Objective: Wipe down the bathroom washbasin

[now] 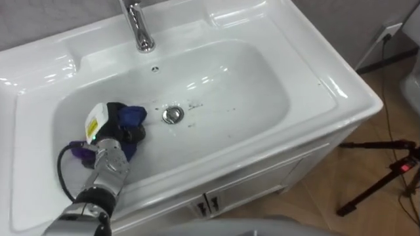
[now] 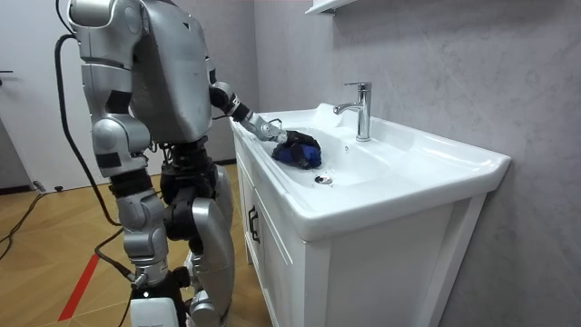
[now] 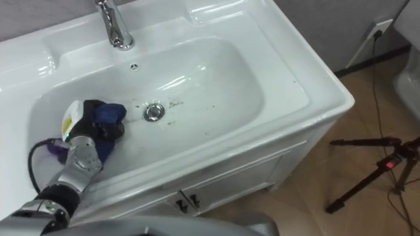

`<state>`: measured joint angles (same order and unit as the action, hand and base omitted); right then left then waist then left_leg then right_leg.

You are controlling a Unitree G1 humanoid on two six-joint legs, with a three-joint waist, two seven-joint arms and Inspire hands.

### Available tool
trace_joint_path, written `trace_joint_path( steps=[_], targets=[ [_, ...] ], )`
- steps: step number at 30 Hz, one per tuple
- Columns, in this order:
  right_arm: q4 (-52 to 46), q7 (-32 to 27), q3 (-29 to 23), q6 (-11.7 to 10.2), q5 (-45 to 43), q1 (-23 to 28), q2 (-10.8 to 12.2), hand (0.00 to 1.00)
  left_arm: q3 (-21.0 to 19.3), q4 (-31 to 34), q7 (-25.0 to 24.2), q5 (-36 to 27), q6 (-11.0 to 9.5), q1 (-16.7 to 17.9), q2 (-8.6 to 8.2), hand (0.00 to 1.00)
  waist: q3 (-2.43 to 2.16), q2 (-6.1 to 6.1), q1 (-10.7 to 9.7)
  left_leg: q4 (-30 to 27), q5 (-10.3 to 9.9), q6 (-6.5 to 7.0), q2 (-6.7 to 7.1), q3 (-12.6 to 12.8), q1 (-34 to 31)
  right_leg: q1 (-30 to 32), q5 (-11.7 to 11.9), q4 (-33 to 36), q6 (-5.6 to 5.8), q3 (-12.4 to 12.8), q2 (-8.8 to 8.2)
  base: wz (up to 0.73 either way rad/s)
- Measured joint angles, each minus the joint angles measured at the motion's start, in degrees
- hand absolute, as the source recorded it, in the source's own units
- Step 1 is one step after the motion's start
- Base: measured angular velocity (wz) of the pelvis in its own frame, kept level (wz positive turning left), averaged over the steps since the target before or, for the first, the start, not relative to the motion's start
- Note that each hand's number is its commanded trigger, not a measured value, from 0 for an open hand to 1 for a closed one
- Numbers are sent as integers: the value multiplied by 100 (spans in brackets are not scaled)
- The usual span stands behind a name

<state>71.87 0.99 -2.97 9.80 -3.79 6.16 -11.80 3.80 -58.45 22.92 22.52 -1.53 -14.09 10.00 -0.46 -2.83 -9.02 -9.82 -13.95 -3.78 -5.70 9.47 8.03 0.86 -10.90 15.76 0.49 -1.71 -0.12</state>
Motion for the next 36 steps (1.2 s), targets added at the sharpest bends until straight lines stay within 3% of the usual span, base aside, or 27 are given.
trace_joint_path(
  steps=[2, 4, 9, 10, 13, 18, 25, 31, 36],
  targets=[
    [96, 15, 117, -41, 109, -86, -17, 0, 64, -111, -99, -307, 104, -265, 23, 100, 33, -8, -71, -129, 11, 19, 40, 44, -207, 223, -2, 117, 4, 12, -55, 0],
    [244, 69, 301, -53, 149, -249, -32, 0, 108, -192, -146, -466, 260, -564, 28, 100, 95, -45, -248, -208, 39, 63, 68, 146, -432, 481, -3, 237, 21, 7, -113, 5],
    [546, 172, 694, -45, 423, -471, -72, 0, 337, -773, -291, -947, 301, -1385, -20, 100, 181, -42, -501, -325, 80, 124, 167, 251, -817, 1014, -17, 584, 40, 114, -218, -8],
    [573, 184, 808, -47, 520, -533, -67, 0, 387, -874, -382, -1084, 318, -1564, -25, 100, 222, 6, -566, -373, 90, 139, 191, 305, -898, 1137, -23, 682, 44, 158, -242, -14],
    [609, 240, 1118, -48, 645, -646, -76, 0, 569, -1051, -400, -1416, 322, -1961, -113, 100, 280, 74, -733, -512, 91, 145, 222, 413, -1105, 1388, -34, 827, 59, 235, -278, -8],
    [612, 227, 1305, -34, 619, -772, -45, 0, 590, -1163, -568, -1952, 312, -2212, -117, 100, 276, 57, -844, -603, 116, 190, 237, 623, -1312, 1630, -4, 915, 92, 351, -305, -7],
    [608, 153, 1510, -20, 784, -957, -13, 0, 725, -1055, -681, -2548, 195, -2338, -415, 100, 274, 62, -956, -709, 136, 224, 255, 634, -1503, 1758, 49, 914, 132, 327, -353, 2],
    [527, -11, 1702, 24, 1123, -1068, -12, 0, 1010, -1073, -689, -3095, 108, -2402, -431, 100, 277, 67, -967, -764, 139, 230, 252, 695, -1575, 1814, 82, 915, 130, 337, -358, 1],
    [434, -88, 1803, 24, 1308, -1109, -6, 0, 1011, -1096, -689, -3117, 57, -2399, -432, 100, 289, 86, -965, -767, 139, 230, 251, 712, -1569, 1806, 85, 916, 132, 342, -359, 0]
  ],
)
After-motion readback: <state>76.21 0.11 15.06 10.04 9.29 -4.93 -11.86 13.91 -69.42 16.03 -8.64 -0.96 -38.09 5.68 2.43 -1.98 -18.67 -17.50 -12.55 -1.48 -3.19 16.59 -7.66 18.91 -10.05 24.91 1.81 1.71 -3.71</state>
